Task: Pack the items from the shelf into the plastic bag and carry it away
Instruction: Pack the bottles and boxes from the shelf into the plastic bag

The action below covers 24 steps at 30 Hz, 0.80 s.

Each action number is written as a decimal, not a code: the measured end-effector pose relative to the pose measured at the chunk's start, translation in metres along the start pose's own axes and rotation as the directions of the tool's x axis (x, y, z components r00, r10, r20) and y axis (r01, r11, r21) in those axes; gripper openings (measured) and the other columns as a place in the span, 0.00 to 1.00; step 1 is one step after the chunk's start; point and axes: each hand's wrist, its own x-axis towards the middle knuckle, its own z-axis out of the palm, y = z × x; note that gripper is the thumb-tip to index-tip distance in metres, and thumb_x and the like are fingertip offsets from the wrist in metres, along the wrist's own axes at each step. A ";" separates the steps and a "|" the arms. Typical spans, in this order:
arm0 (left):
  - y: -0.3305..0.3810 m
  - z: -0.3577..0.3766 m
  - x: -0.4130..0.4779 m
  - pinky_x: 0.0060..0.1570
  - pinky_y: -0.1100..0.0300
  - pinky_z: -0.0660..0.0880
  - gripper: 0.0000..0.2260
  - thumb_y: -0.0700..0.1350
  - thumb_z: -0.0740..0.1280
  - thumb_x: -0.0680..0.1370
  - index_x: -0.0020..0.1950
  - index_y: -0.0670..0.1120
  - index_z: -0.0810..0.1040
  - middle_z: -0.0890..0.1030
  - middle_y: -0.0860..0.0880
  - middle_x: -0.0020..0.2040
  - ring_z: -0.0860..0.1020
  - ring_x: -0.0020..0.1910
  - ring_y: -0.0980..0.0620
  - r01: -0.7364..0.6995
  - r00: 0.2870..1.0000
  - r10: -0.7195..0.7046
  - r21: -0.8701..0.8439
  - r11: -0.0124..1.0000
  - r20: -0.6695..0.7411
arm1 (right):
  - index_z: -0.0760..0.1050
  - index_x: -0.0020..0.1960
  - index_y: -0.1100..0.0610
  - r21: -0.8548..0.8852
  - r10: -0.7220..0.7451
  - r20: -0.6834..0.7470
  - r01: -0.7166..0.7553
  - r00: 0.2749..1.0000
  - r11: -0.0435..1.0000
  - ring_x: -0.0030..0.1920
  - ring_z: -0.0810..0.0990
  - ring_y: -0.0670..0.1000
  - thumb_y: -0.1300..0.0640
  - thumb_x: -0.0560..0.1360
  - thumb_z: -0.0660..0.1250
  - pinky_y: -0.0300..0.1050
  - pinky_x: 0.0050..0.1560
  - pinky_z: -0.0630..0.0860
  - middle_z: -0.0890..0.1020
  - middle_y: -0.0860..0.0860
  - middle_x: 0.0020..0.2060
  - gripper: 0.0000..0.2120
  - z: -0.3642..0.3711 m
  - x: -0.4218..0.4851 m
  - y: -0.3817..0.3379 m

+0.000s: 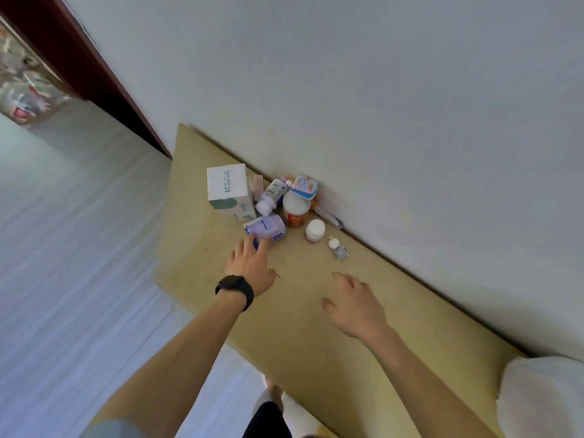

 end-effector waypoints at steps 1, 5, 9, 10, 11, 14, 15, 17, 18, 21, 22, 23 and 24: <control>-0.005 -0.001 0.012 0.65 0.48 0.66 0.31 0.50 0.69 0.72 0.72 0.51 0.61 0.60 0.42 0.73 0.65 0.69 0.39 -0.001 1.000 0.001 0.025 1.000 -0.006 | 0.56 0.78 0.52 0.008 0.028 -0.014 -0.028 0.999 1.000 0.71 0.65 0.60 0.43 0.77 0.60 0.55 0.68 0.68 0.64 0.54 0.75 0.33 -0.001 0.020 -0.002; -0.022 0.000 0.048 0.65 0.47 0.65 0.35 0.45 0.66 0.72 0.77 0.54 0.57 0.61 0.41 0.74 0.63 0.70 0.38 -0.032 0.999 0.034 0.047 0.998 -0.042 | 0.55 0.77 0.49 0.057 0.080 -0.109 -0.074 0.991 0.996 0.70 0.67 0.63 0.47 0.74 0.64 0.57 0.66 0.69 0.63 0.56 0.74 0.34 -0.004 0.089 -0.002; -0.034 0.006 0.063 0.58 0.47 0.70 0.37 0.44 0.65 0.75 0.79 0.58 0.50 0.64 0.47 0.74 0.68 0.67 0.40 -0.103 0.994 0.105 0.040 0.994 -0.039 | 0.55 0.77 0.45 -0.062 0.063 -0.098 -0.069 0.993 0.996 0.69 0.67 0.61 0.48 0.77 0.62 0.57 0.64 0.71 0.64 0.54 0.72 0.31 0.001 0.126 0.002; -0.034 0.006 0.063 0.55 0.48 0.71 0.36 0.45 0.65 0.76 0.79 0.58 0.50 0.67 0.48 0.73 0.70 0.64 0.41 -0.104 0.993 0.107 0.053 0.993 -0.054 | 0.57 0.76 0.45 -0.094 0.072 -0.107 -0.083 0.992 0.992 0.65 0.69 0.61 0.49 0.78 0.61 0.56 0.61 0.73 0.67 0.55 0.68 0.28 0.003 0.126 0.003; -0.033 0.007 0.061 0.53 0.49 0.72 0.35 0.46 0.66 0.75 0.79 0.56 0.52 0.69 0.48 0.71 0.72 0.62 0.41 -0.093 0.993 0.097 0.061 0.994 -0.066 | 0.59 0.74 0.46 -0.093 0.084 -0.133 -0.097 0.988 0.991 0.62 0.70 0.61 0.51 0.79 0.61 0.54 0.55 0.74 0.69 0.55 0.64 0.25 0.007 0.123 0.004; -0.023 0.010 0.050 0.49 0.51 0.71 0.33 0.47 0.67 0.73 0.75 0.53 0.57 0.73 0.46 0.64 0.74 0.57 0.41 -0.031 0.998 0.035 0.063 0.998 -0.059 | 0.60 0.70 0.48 -0.006 0.175 -0.172 -0.178 0.970 0.984 0.55 0.71 0.61 0.58 0.78 0.59 0.52 0.46 0.72 0.69 0.56 0.57 0.21 0.029 0.104 0.014; -0.018 0.012 0.045 0.49 0.51 0.70 0.35 0.48 0.67 0.71 0.75 0.54 0.56 0.74 0.46 0.63 0.74 0.57 0.42 -0.014 0.999 0.017 0.074 0.997 -0.037 | 0.59 0.70 0.50 0.021 0.208 -0.169 -0.207 0.963 0.978 0.55 0.72 0.62 0.59 0.78 0.59 0.53 0.47 0.72 0.69 0.57 0.58 0.22 0.037 0.094 0.018; -0.010 0.019 0.033 0.50 0.50 0.70 0.41 0.49 0.68 0.70 0.77 0.59 0.49 0.73 0.46 0.63 0.74 0.57 0.42 -0.001 1.000 -0.001 0.092 0.996 0.025 | 0.58 0.72 0.52 0.067 0.259 -0.141 -0.252 0.956 0.966 0.55 0.73 0.63 0.59 0.79 0.58 0.54 0.50 0.73 0.69 0.58 0.59 0.23 0.053 0.072 0.027; -0.006 0.023 0.025 0.51 0.50 0.70 0.43 0.50 0.69 0.70 0.77 0.61 0.45 0.72 0.45 0.63 0.74 0.58 0.42 0.001 0.998 -0.008 0.105 0.994 0.063 | 0.58 0.72 0.52 0.101 0.271 -0.116 -0.260 0.956 0.960 0.55 0.73 0.63 0.59 0.79 0.58 0.54 0.51 0.73 0.69 0.58 0.60 0.23 0.060 0.060 0.033; 0.007 0.042 -0.002 0.52 0.50 0.72 0.40 0.54 0.69 0.71 0.76 0.60 0.47 0.73 0.43 0.61 0.74 0.56 0.41 0.051 0.989 -0.064 0.100 0.994 0.132 | 0.62 0.72 0.51 0.372 0.264 -0.025 -0.236 0.964 0.898 0.56 0.77 0.61 0.57 0.79 0.61 0.48 0.53 0.72 0.72 0.59 0.62 0.21 0.070 0.013 0.055; 0.012 0.049 -0.012 0.51 0.49 0.73 0.39 0.54 0.69 0.71 0.75 0.59 0.50 0.73 0.43 0.59 0.75 0.54 0.41 0.079 0.987 -0.086 0.058 0.995 0.133 | 0.63 0.71 0.50 0.462 0.256 -0.018 -0.219 0.966 0.859 0.55 0.79 0.58 0.56 0.80 0.62 0.46 0.51 0.71 0.74 0.58 0.61 0.21 0.070 -0.006 0.064; 0.016 0.056 -0.022 0.50 0.48 0.75 0.38 0.55 0.70 0.70 0.73 0.58 0.51 0.73 0.43 0.57 0.75 0.52 0.41 0.103 0.985 -0.102 -0.001 0.995 0.141 | 0.64 0.70 0.47 0.537 0.245 -0.023 -0.195 0.969 0.821 0.53 0.80 0.53 0.55 0.80 0.63 0.45 0.50 0.72 0.76 0.56 0.60 0.20 0.068 -0.027 0.072; 0.021 0.064 -0.034 0.49 0.48 0.76 0.38 0.55 0.70 0.69 0.72 0.58 0.52 0.73 0.45 0.55 0.76 0.50 0.41 0.120 0.980 -0.107 -0.068 0.990 0.169 | 0.65 0.68 0.45 0.604 0.233 -0.034 -0.166 0.972 0.780 0.50 0.81 0.49 0.54 0.80 0.64 0.45 0.49 0.74 0.78 0.54 0.57 0.18 0.065 -0.050 0.081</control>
